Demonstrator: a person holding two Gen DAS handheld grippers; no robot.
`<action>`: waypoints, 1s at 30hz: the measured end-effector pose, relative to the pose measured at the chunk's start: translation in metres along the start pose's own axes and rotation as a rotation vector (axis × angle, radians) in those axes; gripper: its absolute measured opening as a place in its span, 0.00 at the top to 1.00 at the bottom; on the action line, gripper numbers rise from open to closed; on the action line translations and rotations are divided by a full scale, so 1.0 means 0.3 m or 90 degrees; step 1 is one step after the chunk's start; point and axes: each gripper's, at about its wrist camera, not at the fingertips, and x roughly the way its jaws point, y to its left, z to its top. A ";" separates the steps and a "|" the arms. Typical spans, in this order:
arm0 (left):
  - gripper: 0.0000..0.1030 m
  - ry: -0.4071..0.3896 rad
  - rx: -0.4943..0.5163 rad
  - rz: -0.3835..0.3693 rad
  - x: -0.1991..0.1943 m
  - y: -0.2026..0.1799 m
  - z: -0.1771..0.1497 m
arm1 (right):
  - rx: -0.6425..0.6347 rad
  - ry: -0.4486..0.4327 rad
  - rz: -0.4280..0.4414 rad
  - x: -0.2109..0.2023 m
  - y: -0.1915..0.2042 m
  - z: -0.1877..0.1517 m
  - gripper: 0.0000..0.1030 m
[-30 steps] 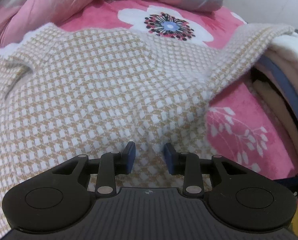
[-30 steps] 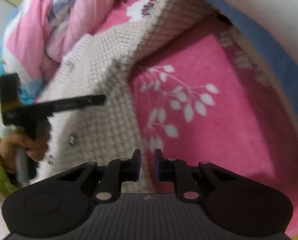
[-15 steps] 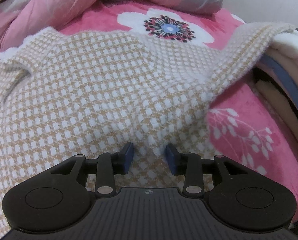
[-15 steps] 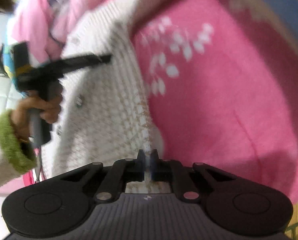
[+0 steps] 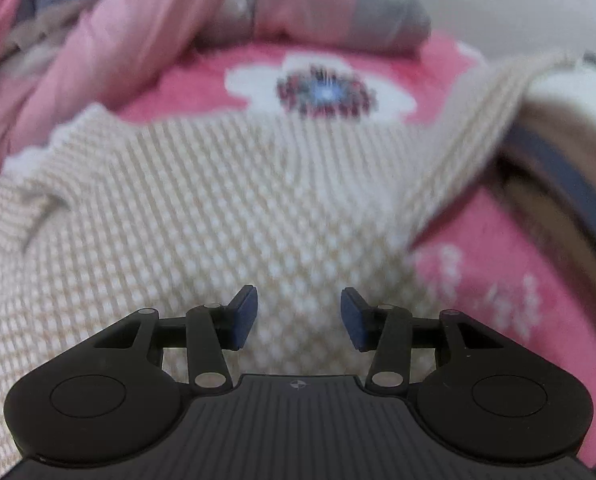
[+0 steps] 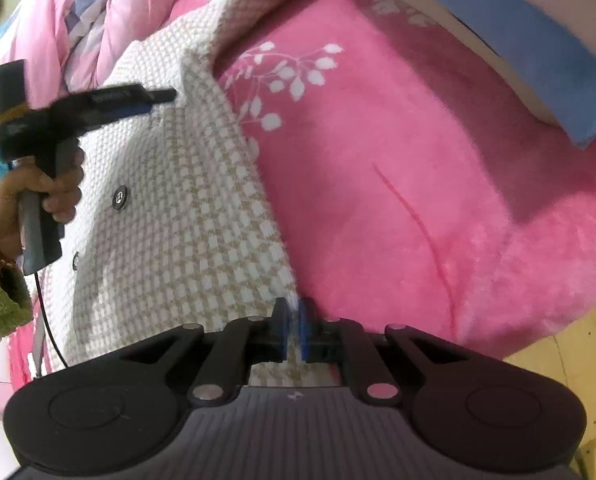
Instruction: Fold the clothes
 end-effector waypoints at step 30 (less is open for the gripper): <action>0.53 0.257 -0.148 0.030 -0.389 0.209 -0.508 | -0.396 -0.064 -0.026 0.145 0.365 0.258 0.82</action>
